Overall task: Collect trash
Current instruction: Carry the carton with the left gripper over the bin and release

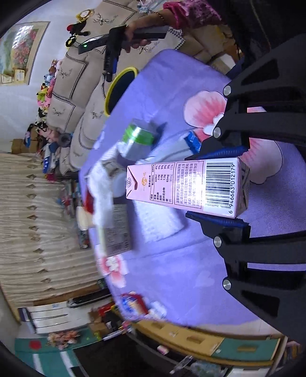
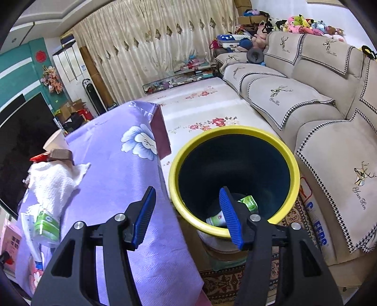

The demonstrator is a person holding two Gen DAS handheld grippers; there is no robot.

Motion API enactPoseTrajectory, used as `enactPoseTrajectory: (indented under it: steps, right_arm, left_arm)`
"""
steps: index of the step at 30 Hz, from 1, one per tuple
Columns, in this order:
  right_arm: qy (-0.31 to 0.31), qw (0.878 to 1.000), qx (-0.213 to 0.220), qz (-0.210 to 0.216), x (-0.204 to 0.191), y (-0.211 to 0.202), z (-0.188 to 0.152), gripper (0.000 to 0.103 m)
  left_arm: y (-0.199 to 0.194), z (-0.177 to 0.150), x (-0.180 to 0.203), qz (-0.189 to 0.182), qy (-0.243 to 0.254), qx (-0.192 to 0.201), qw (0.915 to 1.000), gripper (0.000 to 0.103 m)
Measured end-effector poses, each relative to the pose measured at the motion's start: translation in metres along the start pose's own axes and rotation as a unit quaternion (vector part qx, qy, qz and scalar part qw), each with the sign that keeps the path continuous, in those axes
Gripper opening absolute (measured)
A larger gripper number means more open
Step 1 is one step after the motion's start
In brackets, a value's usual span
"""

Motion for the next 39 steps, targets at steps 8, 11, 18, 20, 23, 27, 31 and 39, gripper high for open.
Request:
enactPoseTrajectory:
  steps: [8, 11, 18, 20, 23, 27, 31, 39]
  right_arm:
    - [0.009, 0.999, 0.033, 0.0, 0.011, -0.039, 0.003, 0.053]
    - [0.009, 0.999, 0.044, -0.013, 0.023, -0.054, 0.004, 0.053]
    - [0.026, 0.996, 0.065, -0.059, 0.069, -0.078, 0.004, 0.054]
    - [0.04, 0.995, 0.064, -0.069, 0.085, -0.081, 0.0, 0.055]
    - [0.054, 0.993, 0.062, -0.083, 0.105, -0.082, -0.005, 0.055]
    - [0.07, 0.991, 0.06, -0.099, 0.128, -0.086, -0.012, 0.055]
    - [0.081, 0.989, 0.057, -0.109, 0.144, -0.087, -0.017, 0.055]
    - [0.099, 0.986, 0.045, -0.127, 0.164, -0.086, -0.03, 0.058]
  left_arm:
    - [0.007, 0.065, 0.033, -0.022, 0.008, 0.029, 0.9993, 0.04]
    - [0.031, 0.088, 0.057, -0.048, 0.008, 0.03, 0.9984, 0.04]
    - [0.108, 0.139, 0.139, -0.135, 0.025, 0.016, 0.9904, 0.04]
    - [0.134, 0.149, 0.164, -0.154, 0.028, 0.005, 0.9877, 0.04]
    - [0.175, 0.159, 0.205, -0.179, 0.031, -0.02, 0.9831, 0.04]
    - [0.234, 0.167, 0.261, -0.196, 0.042, -0.046, 0.9786, 0.04]
    - [0.282, 0.169, 0.306, -0.193, 0.059, -0.066, 0.9773, 0.04]
    - [0.341, 0.155, 0.355, -0.175, 0.082, -0.1, 0.976, 0.043]
Point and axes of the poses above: each gripper's, at about its wrist camera, not at the fingertips, and y roughly the way its jaws point, x to its right, z to its top, the point moved 6 cm from there along y, roughly the way its jaws point, and after that the axes turned 14 degrees about x, right-handed, at the moved point
